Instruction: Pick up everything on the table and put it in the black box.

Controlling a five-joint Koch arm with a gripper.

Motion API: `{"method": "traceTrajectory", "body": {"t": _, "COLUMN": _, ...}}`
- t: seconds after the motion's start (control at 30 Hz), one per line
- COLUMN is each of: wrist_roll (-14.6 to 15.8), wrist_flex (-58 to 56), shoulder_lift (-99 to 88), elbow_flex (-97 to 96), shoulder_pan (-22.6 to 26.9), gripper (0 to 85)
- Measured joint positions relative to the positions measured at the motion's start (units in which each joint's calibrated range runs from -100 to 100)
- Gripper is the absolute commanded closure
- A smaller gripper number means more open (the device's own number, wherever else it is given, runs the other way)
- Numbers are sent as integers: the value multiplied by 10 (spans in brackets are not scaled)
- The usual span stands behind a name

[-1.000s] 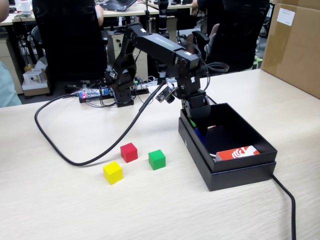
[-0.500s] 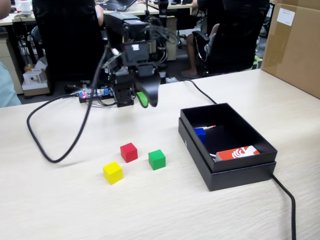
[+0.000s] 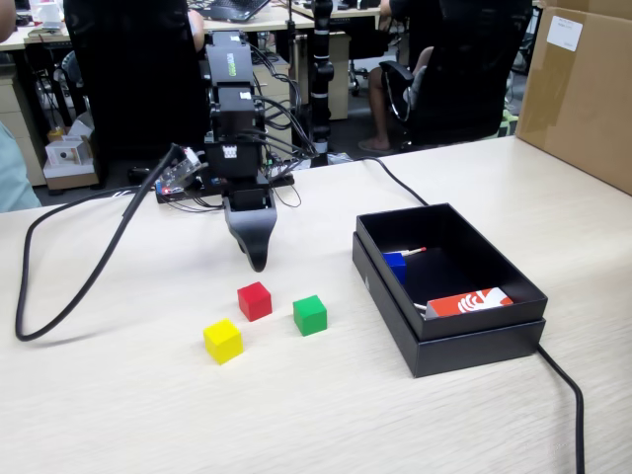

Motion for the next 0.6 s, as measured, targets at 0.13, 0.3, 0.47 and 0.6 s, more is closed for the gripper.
{"method": "traceTrajectory", "body": {"t": 0.13, "wrist_roll": 1, "wrist_flex": 12, "shoulder_lift": 71, "elbow_flex": 32, "shoulder_pan": -2, "gripper": 400}}
{"method": "traceTrajectory", "body": {"t": 0.3, "wrist_roll": 3, "wrist_flex": 14, "shoulder_lift": 154, "elbow_flex": 87, "shoulder_pan": -4, "gripper": 573}}
{"method": "traceTrajectory", "body": {"t": 0.47, "wrist_roll": 21, "wrist_flex": 17, "shoulder_lift": 194, "elbow_flex": 103, "shoulder_pan": -5, "gripper": 787}}
{"method": "traceTrajectory", "body": {"t": 0.6, "wrist_roll": 30, "wrist_flex": 17, "shoulder_lift": 190, "elbow_flex": 104, "shoulder_pan": -5, "gripper": 787}}
